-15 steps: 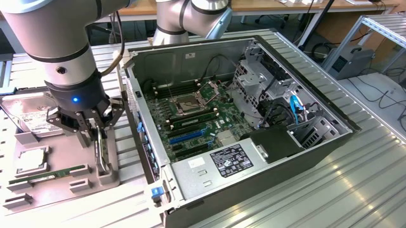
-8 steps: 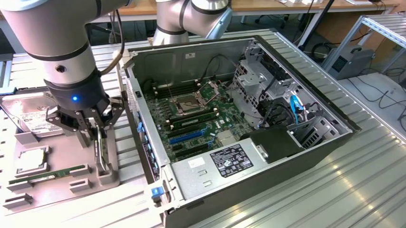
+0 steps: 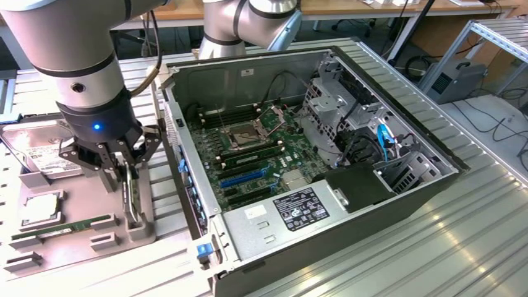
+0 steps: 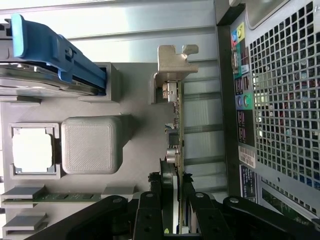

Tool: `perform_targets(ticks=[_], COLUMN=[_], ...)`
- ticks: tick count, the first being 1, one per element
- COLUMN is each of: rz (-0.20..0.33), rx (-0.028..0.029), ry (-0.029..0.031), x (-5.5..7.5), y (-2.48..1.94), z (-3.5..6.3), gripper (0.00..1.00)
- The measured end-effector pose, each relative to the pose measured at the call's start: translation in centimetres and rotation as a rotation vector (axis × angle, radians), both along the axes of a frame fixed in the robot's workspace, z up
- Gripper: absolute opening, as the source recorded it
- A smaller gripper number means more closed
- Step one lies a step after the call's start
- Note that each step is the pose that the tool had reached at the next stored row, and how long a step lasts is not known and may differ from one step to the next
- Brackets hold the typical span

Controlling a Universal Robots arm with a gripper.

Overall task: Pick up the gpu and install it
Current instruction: 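Pick up the gpu and move the gpu toward the slot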

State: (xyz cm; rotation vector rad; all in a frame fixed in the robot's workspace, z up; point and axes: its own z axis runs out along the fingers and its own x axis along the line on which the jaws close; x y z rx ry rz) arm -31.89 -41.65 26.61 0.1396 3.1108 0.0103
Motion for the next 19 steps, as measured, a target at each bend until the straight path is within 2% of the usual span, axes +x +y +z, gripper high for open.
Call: perform_targets(ticks=[19], rz=[0.0], rx=[0.0], ry=[0.0], x=[0.0], y=[0.0], z=[0.6], gripper=[0.27])
